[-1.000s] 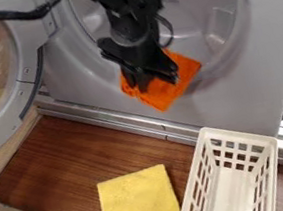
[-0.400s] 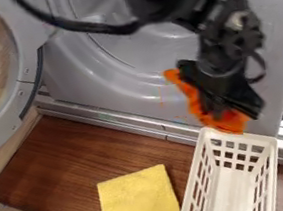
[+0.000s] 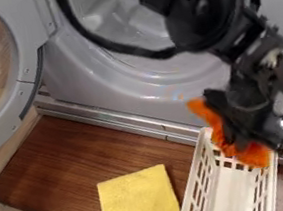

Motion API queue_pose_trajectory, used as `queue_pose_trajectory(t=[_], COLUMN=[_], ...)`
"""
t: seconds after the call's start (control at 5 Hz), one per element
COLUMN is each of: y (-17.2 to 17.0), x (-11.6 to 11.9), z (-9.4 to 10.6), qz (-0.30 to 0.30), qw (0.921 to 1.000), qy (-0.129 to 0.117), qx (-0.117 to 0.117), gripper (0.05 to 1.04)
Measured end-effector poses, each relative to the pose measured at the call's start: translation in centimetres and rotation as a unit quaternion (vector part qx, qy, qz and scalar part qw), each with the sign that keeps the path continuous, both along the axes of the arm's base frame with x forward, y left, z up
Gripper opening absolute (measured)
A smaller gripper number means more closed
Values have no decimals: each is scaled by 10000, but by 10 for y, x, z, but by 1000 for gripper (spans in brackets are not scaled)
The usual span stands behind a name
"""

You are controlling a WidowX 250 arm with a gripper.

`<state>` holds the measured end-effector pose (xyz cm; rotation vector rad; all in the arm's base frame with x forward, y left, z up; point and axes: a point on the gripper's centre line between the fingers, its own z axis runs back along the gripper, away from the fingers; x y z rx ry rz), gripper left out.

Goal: Put the orange cloth in the white cloth

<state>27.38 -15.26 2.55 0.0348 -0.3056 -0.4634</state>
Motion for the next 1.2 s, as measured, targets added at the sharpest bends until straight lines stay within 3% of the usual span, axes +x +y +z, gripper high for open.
queue_pose_trajectory(t=[0.2, 0.8, 1.2], y=[-1, 4, 5], x=[-11, 0, 4], z=[-24, -73, -79], qz=[-94, -217, -112], qw=[9996, 9974, 9971], qy=[269, 683, 728], qx=[-59, -102, -212], gripper=[73, 72, 98])
